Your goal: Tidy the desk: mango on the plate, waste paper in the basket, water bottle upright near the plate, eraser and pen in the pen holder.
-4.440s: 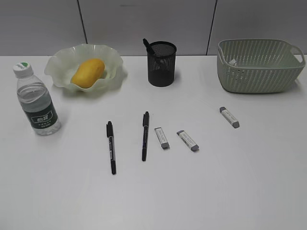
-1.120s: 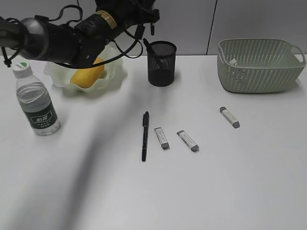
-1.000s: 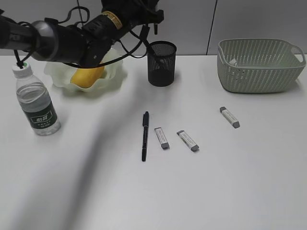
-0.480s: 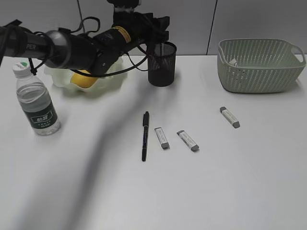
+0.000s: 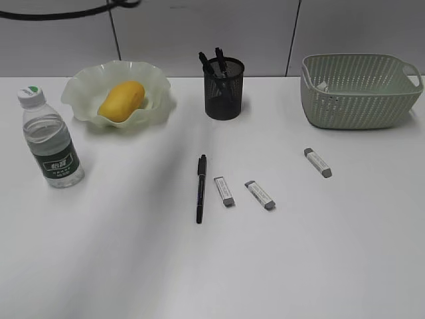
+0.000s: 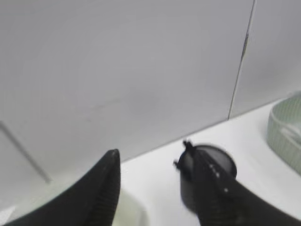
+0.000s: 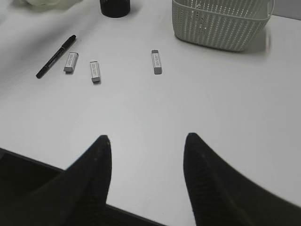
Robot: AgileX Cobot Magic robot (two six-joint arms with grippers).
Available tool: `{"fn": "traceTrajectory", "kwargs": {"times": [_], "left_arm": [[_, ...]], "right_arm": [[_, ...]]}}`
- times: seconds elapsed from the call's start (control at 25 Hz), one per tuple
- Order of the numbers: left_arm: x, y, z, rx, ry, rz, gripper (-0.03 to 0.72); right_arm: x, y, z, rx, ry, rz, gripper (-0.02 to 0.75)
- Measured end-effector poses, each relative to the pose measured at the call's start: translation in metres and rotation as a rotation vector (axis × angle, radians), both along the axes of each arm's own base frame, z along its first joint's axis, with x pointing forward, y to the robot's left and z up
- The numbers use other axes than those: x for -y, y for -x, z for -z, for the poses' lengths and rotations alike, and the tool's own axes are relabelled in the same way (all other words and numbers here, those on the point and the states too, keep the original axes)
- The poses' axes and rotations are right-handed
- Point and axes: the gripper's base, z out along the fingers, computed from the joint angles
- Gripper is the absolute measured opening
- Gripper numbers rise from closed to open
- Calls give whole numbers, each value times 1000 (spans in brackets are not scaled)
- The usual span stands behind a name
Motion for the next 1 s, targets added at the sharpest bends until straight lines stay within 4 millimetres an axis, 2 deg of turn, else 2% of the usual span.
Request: {"fn": "traceTrajectory", "kwargs": {"times": [0.08,0.16,0.24,0.28,0.44,0.56,0.76,0.88,1.0], "left_arm": [[-24,35,-8,-91,-68,-45,365],[-52,80,-23,-171,-115,-98,361],[-79,121,-17,-315,-189,-161,360],[-95,147,-26,-337,-192,-186,361],[-142,234,-17,-467,-193,-240,354],[-174,297,-3,-434,-132,-245,349],[-201,356,31,-335,-35,-191,347],[-210,377,45,-248,22,-156,346],[-215,388,46,-171,62,-143,344]], "right_arm": [[0,0,0,0,0,0,402],[0,0,0,0,0,0,402],[0,0,0,0,0,0,402],[0,0,0,0,0,0,402],[0,0,0,0,0,0,402],[0,0,0,2,4,3,402],[-1,-4,0,-18,14,4,402],[-4,-10,-3,-41,25,3,402],[-14,-27,-17,-12,-7,-14,402]]}}
